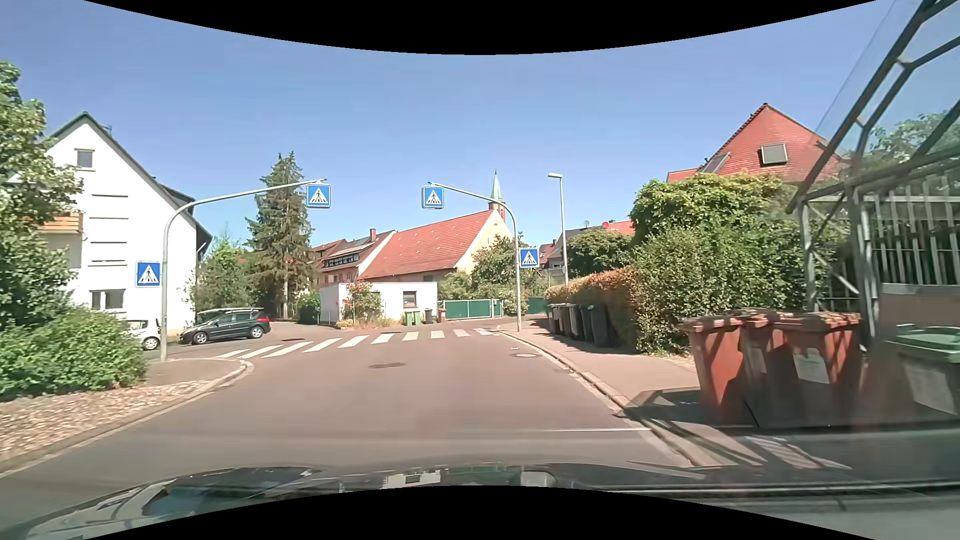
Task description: Follow the waypoints while adhering to traffic rules and regulations
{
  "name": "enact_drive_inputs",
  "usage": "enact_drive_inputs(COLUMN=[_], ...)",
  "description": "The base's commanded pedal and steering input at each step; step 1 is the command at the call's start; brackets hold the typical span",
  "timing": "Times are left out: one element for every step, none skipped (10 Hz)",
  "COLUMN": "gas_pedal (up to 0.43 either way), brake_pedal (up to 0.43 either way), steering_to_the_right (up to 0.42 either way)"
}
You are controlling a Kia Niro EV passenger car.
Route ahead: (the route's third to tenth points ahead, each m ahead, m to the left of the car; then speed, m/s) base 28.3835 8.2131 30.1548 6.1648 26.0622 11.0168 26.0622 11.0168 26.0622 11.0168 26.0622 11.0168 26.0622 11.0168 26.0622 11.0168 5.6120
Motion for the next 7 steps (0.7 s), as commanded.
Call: enact_drive_inputs(gas_pedal=[0.000, 0.000, 0.000, 0.000, 0.000, 0.000, 0.000], brake_pedal=[0.073, 0.079, 0.091, 0.110, 0.128, 0.140, 0.140], steering_to_the_right=[-0.006, -0.007, -0.008, -0.011, -0.013, -0.013, -0.013])
